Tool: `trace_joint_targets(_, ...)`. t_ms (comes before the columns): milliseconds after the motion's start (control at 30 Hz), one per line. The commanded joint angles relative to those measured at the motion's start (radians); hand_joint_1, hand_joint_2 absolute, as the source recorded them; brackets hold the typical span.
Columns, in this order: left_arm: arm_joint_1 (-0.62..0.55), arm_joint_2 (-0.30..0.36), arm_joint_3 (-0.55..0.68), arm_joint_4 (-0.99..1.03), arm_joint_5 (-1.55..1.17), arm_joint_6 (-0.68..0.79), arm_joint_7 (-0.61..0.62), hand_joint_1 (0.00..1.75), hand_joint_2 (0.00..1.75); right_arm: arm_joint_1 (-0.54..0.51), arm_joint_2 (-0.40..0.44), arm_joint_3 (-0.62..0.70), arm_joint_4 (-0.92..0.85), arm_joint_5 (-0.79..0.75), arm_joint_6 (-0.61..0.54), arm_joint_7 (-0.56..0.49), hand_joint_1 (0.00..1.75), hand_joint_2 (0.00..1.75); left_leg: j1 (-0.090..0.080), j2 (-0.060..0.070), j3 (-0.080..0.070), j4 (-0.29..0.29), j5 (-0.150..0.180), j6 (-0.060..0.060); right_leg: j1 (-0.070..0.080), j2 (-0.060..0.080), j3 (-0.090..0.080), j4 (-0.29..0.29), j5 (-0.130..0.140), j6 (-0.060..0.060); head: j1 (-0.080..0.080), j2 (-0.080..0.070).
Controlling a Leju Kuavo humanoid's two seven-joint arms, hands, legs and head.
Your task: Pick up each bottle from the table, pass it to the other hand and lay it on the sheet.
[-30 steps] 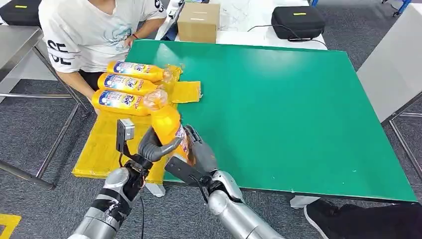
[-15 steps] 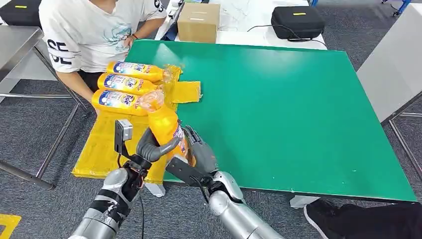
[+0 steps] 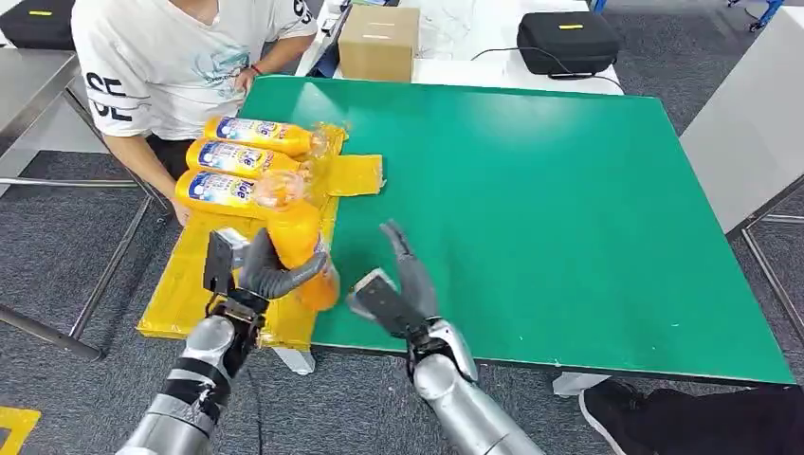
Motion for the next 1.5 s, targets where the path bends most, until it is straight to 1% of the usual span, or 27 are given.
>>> trace_joint_targets(33, -0.161, 0.091, 0.208, 0.253, 0.071, -0.109, -0.055, 1.75, 1.75, 0.057, -0.088, -0.133, -0.289, -0.068, 0.014, 0.016, 0.0, 1.75, 0.001, 0.0, 0.004, 0.0, -0.002, -0.001, 0.001, 0.0, 0.004, 0.0, -0.002, -0.001, 0.0, 0.0)
trace_joint_targets(100, -0.157, 0.095, 0.26, 0.252, 0.125, -0.153, -0.029, 1.75, 1.75, 0.052, -0.088, -0.135, -0.274, -0.076, 0.01, -0.003, 0.0, 1.75, 0.001, 0.001, 0.006, 0.0, -0.003, -0.001, 0.001, 0.001, 0.006, 0.0, -0.002, -0.001, 0.0, 0.0)
trace_joint_targets(167, -0.166, 0.112, 0.241, 0.254, 0.018, -0.047, -0.047, 1.75, 1.75, 0.049, -0.088, -0.138, -0.277, -0.087, -0.002, -0.018, 0.0, 1.75, 0.0, 0.0, 0.003, -0.001, -0.001, 0.0, 0.0, 0.0, 0.003, 0.0, -0.001, -0.001, 0.0, 0.0)
trace_joint_targets(200, -0.178, 0.132, 0.195, 0.263, -0.109, 0.079, -0.066, 1.75, 1.75, 0.049, -0.089, -0.143, -0.285, -0.089, -0.005, -0.016, 0.0, 1.75, 0.001, 0.001, 0.006, 0.0, -0.003, -0.001, 0.001, 0.0, 0.006, 0.0, -0.003, -0.001, 0.0, 0.0)
trace_joint_targets(267, -0.214, 0.167, 0.102, 0.311, -0.374, 0.304, -0.055, 1.75, 1.75, 0.046, -0.09, -0.151, -0.299, -0.091, 0.001, -0.013, 0.0, 1.75, 0.001, -0.002, 0.003, 0.0, -0.002, -0.001, 0.001, -0.002, 0.004, 0.001, -0.002, -0.001, 0.0, 0.0)
trace_joint_targets(300, -0.227, 0.173, 0.087, 0.331, -0.42, 0.329, -0.051, 1.75, 1.75, 0.045, -0.091, -0.154, -0.304, -0.091, 0.003, -0.013, 0.0, 1.75, 0.001, -0.002, 0.002, 0.0, -0.001, -0.001, 0.001, -0.002, 0.003, 0.001, -0.002, -0.001, 0.0, 0.0)
trace_joint_targets(367, -0.267, 0.222, -0.032, 0.429, -0.687, 0.465, 0.012, 1.75, 1.75, 0.039, -0.098, -0.157, -0.314, -0.091, 0.01, -0.014, 0.0, 1.75, 0.001, -0.003, 0.003, 0.001, -0.001, -0.001, 0.001, -0.003, 0.004, 0.001, -0.002, -0.001, 0.0, 0.0)
trace_joint_targets(400, -0.274, 0.237, -0.052, 0.46, -0.726, 0.459, 0.002, 1.75, 1.75, 0.036, -0.1, -0.158, -0.316, -0.095, 0.015, -0.012, 0.0, 1.75, 0.0, -0.002, 0.002, 0.0, -0.001, -0.001, 0.0, -0.002, 0.003, 0.001, -0.002, -0.001, 0.0, 0.0)
trace_joint_targets(433, -0.284, 0.265, -0.102, 0.509, -0.83, 0.493, 0.022, 1.75, 1.75, 0.032, -0.103, -0.158, -0.315, -0.1, 0.025, -0.011, 0.0, 1.75, 0.0, -0.001, 0.002, 0.0, -0.001, -0.001, 0.0, -0.001, 0.002, 0.0, -0.001, -0.001, 0.0, 0.0)
trace_joint_targets(500, -0.281, 0.272, -0.096, 0.524, -0.829, 0.504, 0.009, 1.75, 1.75, 0.031, -0.104, -0.159, -0.313, -0.101, 0.028, -0.011, 0.0, 1.75, 0.0, 0.001, 0.003, -0.001, -0.001, -0.001, 0.0, 0.001, 0.003, 0.0, -0.001, -0.001, 0.0, 0.0)
trace_joint_targets(533, -0.288, 0.28, -0.114, 0.547, -0.856, 0.488, -0.002, 1.75, 1.75, 0.027, -0.104, -0.16, -0.308, -0.105, 0.034, -0.012, 0.0, 1.75, 0.001, 0.002, 0.006, 0.0, -0.002, -0.001, 0.001, 0.001, 0.005, 0.0, -0.002, -0.002, 0.0, 0.0)
trace_joint_targets(600, -0.29, 0.302, -0.161, 0.573, -0.925, 0.464, 0.005, 1.75, 1.75, 0.021, -0.105, -0.159, -0.301, -0.109, 0.046, -0.014, 0.0, 1.75, 0.0, 0.002, 0.003, 0.0, -0.001, -0.001, 0.0, 0.002, 0.003, 0.0, -0.001, -0.001, 0.0, 0.0)
trace_joint_targets(633, -0.288, 0.307, -0.166, 0.579, -0.93, 0.457, 0.003, 1.75, 1.75, 0.018, -0.105, -0.158, -0.3, -0.11, 0.048, -0.014, 0.0, 1.75, 0.001, 0.002, 0.005, 0.001, -0.003, -0.001, 0.001, 0.002, 0.005, 0.001, -0.002, -0.001, 0.0, 0.0)
trace_joint_targets(667, -0.285, 0.313, -0.182, 0.584, -0.955, 0.462, 0.004, 1.75, 1.75, 0.016, -0.106, -0.158, -0.297, -0.112, 0.056, -0.014, 0.0, 1.75, 0.0, 0.003, 0.002, 0.0, -0.001, 0.0, 0.0, 0.001, 0.001, 0.0, 0.0, -0.001, 0.0, 0.0)
trace_joint_targets(700, -0.282, 0.317, -0.192, 0.587, -0.966, 0.458, 0.002, 1.75, 1.75, 0.014, -0.106, -0.158, -0.296, -0.114, 0.061, -0.014, 0.0, 1.75, 0.001, 0.003, 0.007, 0.0, -0.003, -0.001, 0.001, 0.002, 0.006, 0.001, -0.003, -0.002, 0.0, 0.0)
trace_joint_targets(733, -0.275, 0.319, -0.195, 0.589, -0.968, 0.458, -0.001, 1.75, 1.75, 0.012, -0.106, -0.158, -0.296, -0.115, 0.063, -0.015, 0.0, 1.75, 0.0, 0.003, 0.004, 0.0, -0.002, -0.001, 0.001, 0.001, 0.003, 0.0, -0.002, -0.001, 0.0, 0.0)
trace_joint_targets(800, -0.272, 0.319, -0.194, 0.589, -0.968, 0.461, -0.001, 1.75, 1.75, 0.012, -0.106, -0.158, -0.296, -0.115, 0.063, -0.015, 0.0, 1.75, 0.0, 0.004, 0.002, 0.0, -0.001, -0.001, 0.0, 0.001, 0.002, 0.0, -0.001, -0.001, 0.0, 0.0)
trace_joint_targets(833, -0.272, 0.319, -0.194, 0.589, -0.968, 0.461, -0.001, 1.75, 1.75, 0.012, -0.106, -0.158, -0.296, -0.115, 0.063, -0.015, 0.0, 1.75, 0.001, 0.004, 0.007, 0.001, -0.004, -0.001, 0.001, 0.001, 0.006, 0.001, -0.004, -0.002, 0.0, 0.0)
trace_joint_targets(900, -0.272, 0.319, -0.194, 0.589, -0.968, 0.461, -0.001, 1.75, 1.75, 0.012, -0.106, -0.158, -0.296, -0.115, 0.063, -0.015, 0.0, 1.75, 0.001, 0.003, 0.008, 0.001, -0.004, -0.001, 0.001, 0.001, 0.008, 0.001, -0.004, -0.002, 0.0, 0.0)
trace_joint_targets(933, -0.274, 0.317, -0.195, 0.588, -0.968, 0.458, -0.001, 1.75, 1.75, 0.013, -0.106, -0.157, -0.297, -0.115, 0.063, -0.015, 0.0, 1.75, 0.001, 0.003, 0.004, 0.0, -0.002, -0.001, 0.001, 0.001, 0.003, 0.001, -0.002, -0.001, 0.0, 0.0)
trace_joint_targets(967, -0.274, 0.317, -0.195, 0.588, -0.968, 0.458, -0.001, 1.75, 1.75, 0.013, -0.106, -0.157, -0.297, -0.115, 0.063, -0.015, 0.0, 1.75, 0.001, 0.003, 0.006, 0.001, -0.004, -0.001, 0.001, 0.001, 0.006, 0.001, -0.003, -0.002, 0.0, 0.0)
trace_joint_targets(1033, -0.274, 0.317, -0.195, 0.588, -0.968, 0.458, -0.001, 1.75, 1.75, 0.013, -0.106, -0.157, -0.297, -0.115, 0.063, -0.015, 0.0, 1.75, 0.001, 0.003, 0.002, 0.001, -0.001, -0.001, 0.001, 0.001, 0.002, 0.0, -0.001, -0.001, 0.0, 0.0)
trace_joint_targets(1200, -0.262, 0.332, -0.268, 0.6, -1.042, 0.442, -0.016, 1.75, 1.75, 0.006, -0.11, -0.155, -0.29, -0.118, 0.084, -0.014, 0.0, 1.75, 0.001, 0.002, 0.003, 0.001, -0.002, -0.001, 0.001, 0.0, 0.003, 0.001, -0.002, -0.002, 0.0, 0.0)
trace_joint_targets(1400, -0.258, 0.306, -0.311, 0.636, -1.082, 0.435, 0.01, 1.75, 1.75, -0.002, -0.107, -0.149, -0.278, -0.118, 0.101, -0.013, 0.0, 1.75, 0.0, 0.002, 0.005, 0.0, -0.002, -0.001, 0.0, 0.001, 0.005, 0.0, -0.002, -0.001, 0.0, 0.0)
trace_joint_targets(1433, -0.268, 0.296, -0.306, 0.642, -1.075, 0.42, 0.017, 0.58, 1.75, -0.001, -0.106, -0.148, -0.279, -0.117, 0.103, -0.012, 0.0, 1.75, 0.001, 0.002, 0.007, 0.0, -0.003, -0.001, 0.001, 0.001, 0.007, 0.0, -0.003, -0.002, 0.0, 0.0)
trace_joint_targets(1467, -0.272, 0.291, -0.307, 0.642, -1.075, 0.423, 0.021, 0.0, 1.75, 0.0, -0.107, -0.147, -0.279, -0.115, 0.105, -0.011, 0.0, 1.75, 0.0, 0.001, 0.005, 0.0, -0.002, -0.001, 0.0, 0.0, 0.005, 0.0, -0.002, -0.001, 0.0, 0.0)
trace_joint_targets(1500, -0.279, 0.284, -0.307, 0.644, -1.073, 0.415, 0.024, 0.0, 1.75, 0.0, -0.108, -0.146, -0.28, -0.114, 0.107, -0.009, 0.0, 1.75, 0.0, 0.0, 0.003, -0.001, -0.001, 0.0, 0.0, -0.001, 0.004, 0.0, -0.001, -0.001, 0.0, 0.0)
